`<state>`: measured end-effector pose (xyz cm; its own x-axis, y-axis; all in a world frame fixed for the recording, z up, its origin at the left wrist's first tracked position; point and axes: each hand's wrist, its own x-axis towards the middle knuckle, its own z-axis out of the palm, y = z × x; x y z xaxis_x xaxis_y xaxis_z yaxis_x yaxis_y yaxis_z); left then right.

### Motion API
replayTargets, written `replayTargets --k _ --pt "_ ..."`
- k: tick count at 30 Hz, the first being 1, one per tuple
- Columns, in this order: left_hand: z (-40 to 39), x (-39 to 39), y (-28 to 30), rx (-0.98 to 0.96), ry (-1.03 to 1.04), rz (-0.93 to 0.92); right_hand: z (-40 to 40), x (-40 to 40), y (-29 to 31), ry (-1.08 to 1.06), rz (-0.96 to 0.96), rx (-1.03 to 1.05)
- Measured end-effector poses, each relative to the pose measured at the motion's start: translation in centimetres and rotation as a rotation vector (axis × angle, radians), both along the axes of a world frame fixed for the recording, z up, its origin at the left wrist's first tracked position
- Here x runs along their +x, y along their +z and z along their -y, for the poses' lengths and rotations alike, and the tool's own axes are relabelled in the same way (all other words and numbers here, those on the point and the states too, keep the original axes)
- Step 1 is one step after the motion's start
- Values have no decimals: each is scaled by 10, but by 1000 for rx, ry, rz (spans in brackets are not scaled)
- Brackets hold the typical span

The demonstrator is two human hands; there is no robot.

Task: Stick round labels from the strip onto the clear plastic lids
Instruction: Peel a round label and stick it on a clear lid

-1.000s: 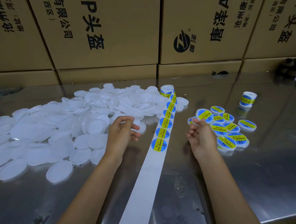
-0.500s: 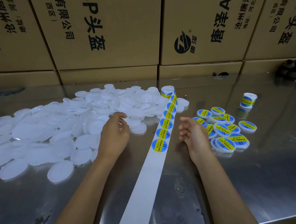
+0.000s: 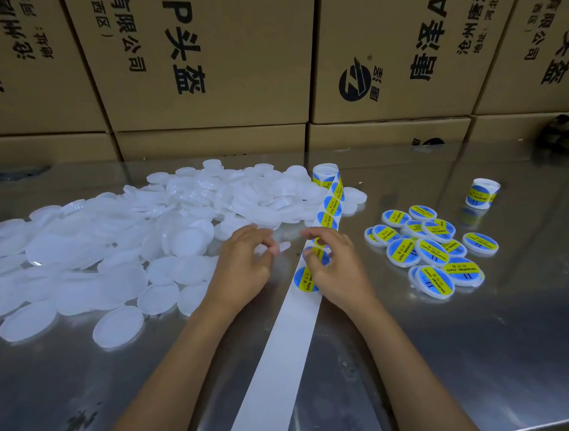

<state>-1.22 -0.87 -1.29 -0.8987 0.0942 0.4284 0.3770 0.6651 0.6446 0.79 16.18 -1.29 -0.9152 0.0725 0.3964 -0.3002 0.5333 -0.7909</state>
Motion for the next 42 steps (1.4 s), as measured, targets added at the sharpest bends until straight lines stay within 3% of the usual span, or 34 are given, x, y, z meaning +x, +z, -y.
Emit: replayTargets --k 5,8,13,19,23,25,29,36,42 --pt "-2 9 22 708 -97 430 6 4 3 118 21 -128" --pt "-2 12 27 934 -240 612 9 4 5 104 15 -221" --pt "-2 14 27 1014 -357 701 9 5 5 93 -20 -169" --pt "-1 10 23 1194 -297 698 -3 1 7 -9 -30 -212" --pt "3 7 20 1287 -279 703 -17 1 1 19 167 262" --pt "4 5 20 1284 -262 695 -11 4 0 100 177 339" --pt "3 1 16 1253 -207 662 -4 7 -1 193 163 339" --pt "-3 2 9 1242 -220 662 -15 2 1 299 306 233" --pt "-6 1 6 1249 -188 697 -15 1 -1 319 278 114"
